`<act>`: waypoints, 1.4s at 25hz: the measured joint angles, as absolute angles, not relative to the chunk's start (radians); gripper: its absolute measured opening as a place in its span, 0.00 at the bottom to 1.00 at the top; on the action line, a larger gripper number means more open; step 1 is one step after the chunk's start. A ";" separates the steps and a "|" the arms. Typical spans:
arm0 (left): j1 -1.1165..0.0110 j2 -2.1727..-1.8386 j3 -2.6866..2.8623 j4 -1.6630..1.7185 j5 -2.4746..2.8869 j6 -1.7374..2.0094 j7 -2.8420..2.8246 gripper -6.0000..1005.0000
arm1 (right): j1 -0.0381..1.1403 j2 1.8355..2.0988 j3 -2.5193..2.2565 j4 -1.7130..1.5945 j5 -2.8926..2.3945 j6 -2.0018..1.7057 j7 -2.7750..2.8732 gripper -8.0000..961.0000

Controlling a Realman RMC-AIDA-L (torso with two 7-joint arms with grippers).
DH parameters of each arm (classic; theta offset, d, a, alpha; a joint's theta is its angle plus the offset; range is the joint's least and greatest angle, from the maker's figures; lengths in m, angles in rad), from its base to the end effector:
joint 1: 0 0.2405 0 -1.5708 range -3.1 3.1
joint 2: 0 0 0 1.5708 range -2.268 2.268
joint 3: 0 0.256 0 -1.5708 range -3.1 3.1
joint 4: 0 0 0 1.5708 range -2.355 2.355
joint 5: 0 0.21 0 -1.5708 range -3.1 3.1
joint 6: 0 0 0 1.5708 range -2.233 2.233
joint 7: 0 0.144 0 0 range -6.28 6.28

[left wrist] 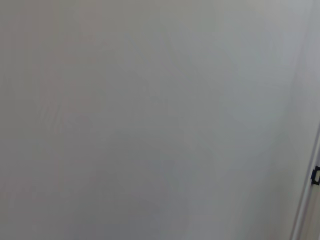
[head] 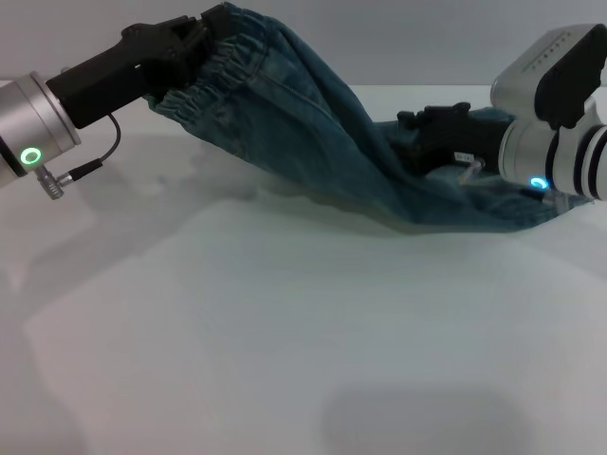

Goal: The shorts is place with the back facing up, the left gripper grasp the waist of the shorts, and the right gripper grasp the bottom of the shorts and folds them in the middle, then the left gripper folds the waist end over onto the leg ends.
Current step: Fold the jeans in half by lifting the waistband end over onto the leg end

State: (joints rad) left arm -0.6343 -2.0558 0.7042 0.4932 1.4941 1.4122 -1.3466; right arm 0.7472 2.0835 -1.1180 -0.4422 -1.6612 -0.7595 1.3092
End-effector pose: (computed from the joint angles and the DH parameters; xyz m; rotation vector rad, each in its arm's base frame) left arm -0.2147 0.3884 0.0275 -2.3106 -0.6410 -1.1986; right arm 0.2291 0.4261 -0.0555 -2.4281 0.5399 0.3333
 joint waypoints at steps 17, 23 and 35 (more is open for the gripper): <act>-0.635 -2.055 0.704 0.502 1.498 1.403 -1.344 0.04 | 0.814 2.086 -1.418 -0.495 -1.660 -0.802 1.471 0.49; -0.633 -2.055 0.704 0.502 1.498 1.403 -1.343 0.04 | 0.846 2.085 -1.485 -0.544 -1.660 -0.875 1.532 0.49; -0.628 -2.055 0.704 0.496 1.500 1.407 -1.338 0.04 | 0.900 2.085 -1.651 -0.651 -1.660 -0.902 1.648 0.49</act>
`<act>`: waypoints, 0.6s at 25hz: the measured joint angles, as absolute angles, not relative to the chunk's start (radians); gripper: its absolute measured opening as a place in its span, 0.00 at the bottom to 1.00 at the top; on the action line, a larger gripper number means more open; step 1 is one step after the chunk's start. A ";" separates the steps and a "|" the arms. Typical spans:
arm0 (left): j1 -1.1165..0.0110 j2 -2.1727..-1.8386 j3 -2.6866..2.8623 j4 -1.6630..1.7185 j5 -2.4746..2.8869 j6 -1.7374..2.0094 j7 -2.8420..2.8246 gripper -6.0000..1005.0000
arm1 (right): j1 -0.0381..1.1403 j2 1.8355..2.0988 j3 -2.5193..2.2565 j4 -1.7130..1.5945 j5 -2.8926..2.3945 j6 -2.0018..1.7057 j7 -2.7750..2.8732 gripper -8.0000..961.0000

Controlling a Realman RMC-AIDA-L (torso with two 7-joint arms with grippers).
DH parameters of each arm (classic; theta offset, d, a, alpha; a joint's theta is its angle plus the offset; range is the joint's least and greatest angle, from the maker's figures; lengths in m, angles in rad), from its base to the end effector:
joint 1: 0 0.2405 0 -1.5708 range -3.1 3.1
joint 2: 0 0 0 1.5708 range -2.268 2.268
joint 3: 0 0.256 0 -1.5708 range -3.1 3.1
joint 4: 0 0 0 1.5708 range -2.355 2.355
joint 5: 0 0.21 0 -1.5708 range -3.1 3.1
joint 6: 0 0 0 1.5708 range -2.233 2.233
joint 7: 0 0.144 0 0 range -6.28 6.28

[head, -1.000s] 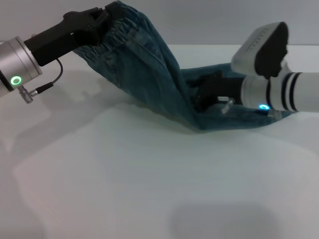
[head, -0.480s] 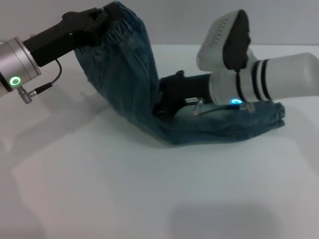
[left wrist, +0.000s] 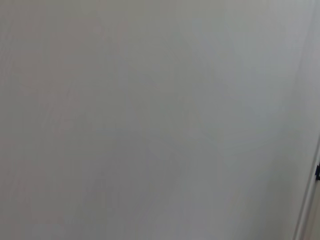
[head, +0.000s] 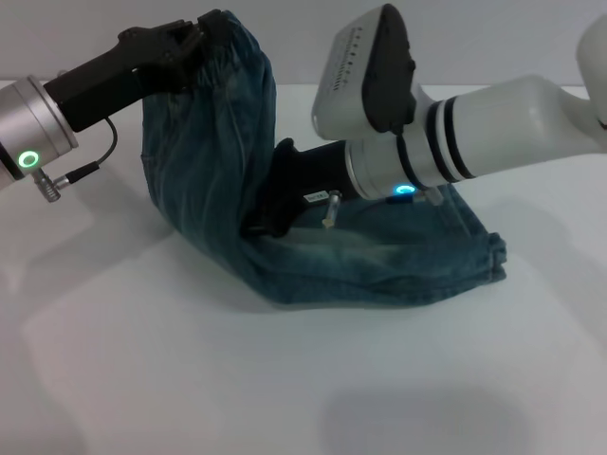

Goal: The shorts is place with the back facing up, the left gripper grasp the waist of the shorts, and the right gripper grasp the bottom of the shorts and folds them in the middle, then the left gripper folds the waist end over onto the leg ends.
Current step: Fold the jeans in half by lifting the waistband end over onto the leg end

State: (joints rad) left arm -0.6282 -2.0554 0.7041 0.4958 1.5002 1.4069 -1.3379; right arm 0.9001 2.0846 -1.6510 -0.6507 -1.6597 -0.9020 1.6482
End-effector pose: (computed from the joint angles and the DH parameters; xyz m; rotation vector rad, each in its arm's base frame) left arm -0.2177 0.3875 0.0275 -2.3094 -0.6364 -1.1807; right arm 0.1040 0.3945 -0.1151 -2.9181 0.1633 0.2510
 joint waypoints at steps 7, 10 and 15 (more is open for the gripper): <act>-0.617 -2.055 0.704 0.495 1.499 1.406 -1.337 0.04 | 0.893 2.081 -1.649 -0.629 -1.664 -0.893 1.649 0.49; -0.613 -2.055 0.704 0.499 1.497 1.404 -1.336 0.04 | 0.865 2.076 -1.634 -0.622 -1.667 -0.880 1.650 0.49; -0.611 -2.055 0.700 0.502 1.495 1.403 -1.336 0.04 | 0.798 2.068 -1.567 -0.637 -1.684 -0.864 1.652 0.49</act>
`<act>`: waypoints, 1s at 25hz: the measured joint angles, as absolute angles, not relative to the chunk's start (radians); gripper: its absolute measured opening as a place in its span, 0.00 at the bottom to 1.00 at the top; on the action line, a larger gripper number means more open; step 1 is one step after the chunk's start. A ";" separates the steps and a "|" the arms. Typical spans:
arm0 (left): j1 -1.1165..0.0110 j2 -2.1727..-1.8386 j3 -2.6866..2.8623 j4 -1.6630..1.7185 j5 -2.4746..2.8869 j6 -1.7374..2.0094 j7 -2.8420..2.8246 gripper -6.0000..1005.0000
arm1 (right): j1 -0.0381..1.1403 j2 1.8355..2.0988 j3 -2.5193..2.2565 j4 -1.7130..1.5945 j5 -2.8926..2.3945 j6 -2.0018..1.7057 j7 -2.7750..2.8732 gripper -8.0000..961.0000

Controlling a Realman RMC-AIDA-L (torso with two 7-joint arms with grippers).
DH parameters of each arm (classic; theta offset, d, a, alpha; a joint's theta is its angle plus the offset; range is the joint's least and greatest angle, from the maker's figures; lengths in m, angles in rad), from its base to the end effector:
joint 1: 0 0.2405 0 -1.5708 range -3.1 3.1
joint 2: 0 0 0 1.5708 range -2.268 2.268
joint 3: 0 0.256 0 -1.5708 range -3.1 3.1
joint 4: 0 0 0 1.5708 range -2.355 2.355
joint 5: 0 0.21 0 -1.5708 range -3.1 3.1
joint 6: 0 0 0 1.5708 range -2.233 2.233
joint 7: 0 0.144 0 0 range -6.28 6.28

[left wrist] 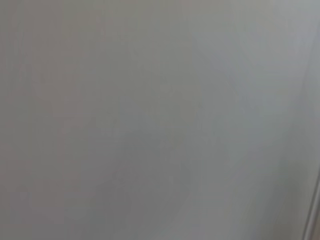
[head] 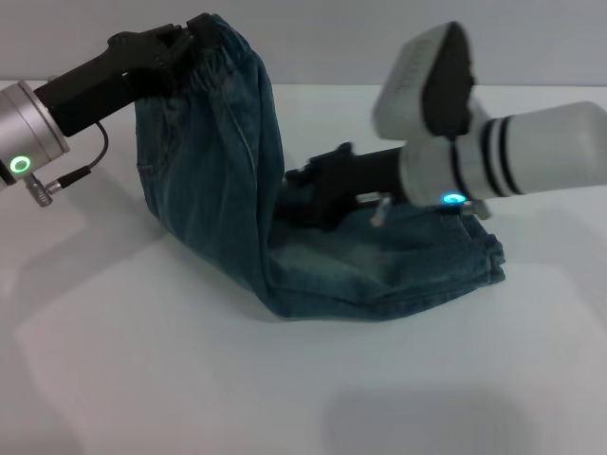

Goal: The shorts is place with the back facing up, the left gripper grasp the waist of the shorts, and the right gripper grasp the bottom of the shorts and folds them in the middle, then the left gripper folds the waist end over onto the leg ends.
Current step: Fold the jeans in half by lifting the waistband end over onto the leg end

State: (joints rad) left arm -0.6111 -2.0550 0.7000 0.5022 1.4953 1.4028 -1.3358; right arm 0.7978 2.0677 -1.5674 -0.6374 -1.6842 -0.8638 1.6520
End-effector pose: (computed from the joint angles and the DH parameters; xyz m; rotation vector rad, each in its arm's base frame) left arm -0.2241 0.3852 0.0301 -2.2878 -0.6463 -1.1733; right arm 0.1529 0.4017 -0.0965 -2.7933 0.3672 0.2470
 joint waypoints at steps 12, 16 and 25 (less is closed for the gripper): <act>-0.613 -2.054 0.756 0.503 1.503 1.413 -1.334 0.04 | 0.617 2.068 -1.191 -0.767 -1.798 -0.805 1.683 0.49; -0.613 -2.055 0.766 0.503 1.502 1.444 -1.334 0.04 | 0.600 2.069 -1.098 -0.768 -1.795 -0.745 1.682 0.49; -0.615 -2.057 0.769 0.506 1.497 1.498 -1.335 0.04 | 0.591 2.072 -0.986 -0.734 -1.788 -0.656 1.682 0.49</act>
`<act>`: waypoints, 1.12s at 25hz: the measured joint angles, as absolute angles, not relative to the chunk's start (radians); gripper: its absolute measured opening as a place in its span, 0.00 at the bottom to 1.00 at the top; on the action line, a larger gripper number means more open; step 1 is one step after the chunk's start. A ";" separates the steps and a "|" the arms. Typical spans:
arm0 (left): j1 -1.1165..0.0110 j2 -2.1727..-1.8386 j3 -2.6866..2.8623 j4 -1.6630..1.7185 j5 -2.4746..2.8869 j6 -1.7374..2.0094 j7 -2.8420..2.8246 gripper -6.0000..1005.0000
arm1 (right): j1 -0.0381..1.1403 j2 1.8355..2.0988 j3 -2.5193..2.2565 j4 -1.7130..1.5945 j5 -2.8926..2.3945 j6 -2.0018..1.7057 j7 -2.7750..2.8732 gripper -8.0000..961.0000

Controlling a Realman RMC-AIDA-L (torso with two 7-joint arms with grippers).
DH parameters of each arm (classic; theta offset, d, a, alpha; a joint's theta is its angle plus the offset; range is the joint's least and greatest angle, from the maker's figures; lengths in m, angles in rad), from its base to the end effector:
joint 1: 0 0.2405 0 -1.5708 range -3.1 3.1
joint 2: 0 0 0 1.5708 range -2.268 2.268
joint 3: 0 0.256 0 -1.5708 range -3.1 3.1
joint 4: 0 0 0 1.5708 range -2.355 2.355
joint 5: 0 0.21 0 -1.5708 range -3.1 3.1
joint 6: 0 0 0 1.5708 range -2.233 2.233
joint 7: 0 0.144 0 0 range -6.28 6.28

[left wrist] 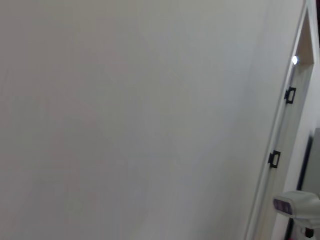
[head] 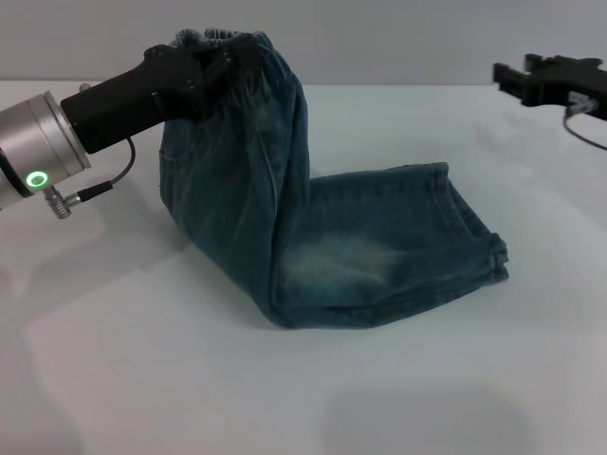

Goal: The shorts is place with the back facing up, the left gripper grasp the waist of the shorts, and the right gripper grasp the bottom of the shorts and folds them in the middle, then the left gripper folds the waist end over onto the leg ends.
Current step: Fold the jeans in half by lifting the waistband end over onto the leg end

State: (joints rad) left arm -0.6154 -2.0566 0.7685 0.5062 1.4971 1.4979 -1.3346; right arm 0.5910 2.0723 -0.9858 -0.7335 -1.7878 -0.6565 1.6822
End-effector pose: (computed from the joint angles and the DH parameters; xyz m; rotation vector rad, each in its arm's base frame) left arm -0.2082 0.3722 0.0191 -2.4276 -0.5757 -1.2198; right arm 0.2664 0.4395 0.0311 -2.0266 0.8241 0.4365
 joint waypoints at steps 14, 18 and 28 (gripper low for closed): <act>-0.636 -2.057 0.768 0.554 1.497 1.514 -1.345 0.04 | 0.582 2.072 -1.000 -0.700 -1.775 -0.782 1.680 0.49; -0.640 -2.056 0.765 0.555 1.497 1.509 -1.346 0.04 | 0.588 2.075 -1.060 -0.698 -1.775 -0.837 1.680 0.49; -0.643 -2.053 0.759 0.572 1.497 1.505 -1.347 0.05 | 0.626 2.074 -1.312 -0.697 -1.783 -1.010 1.715 0.49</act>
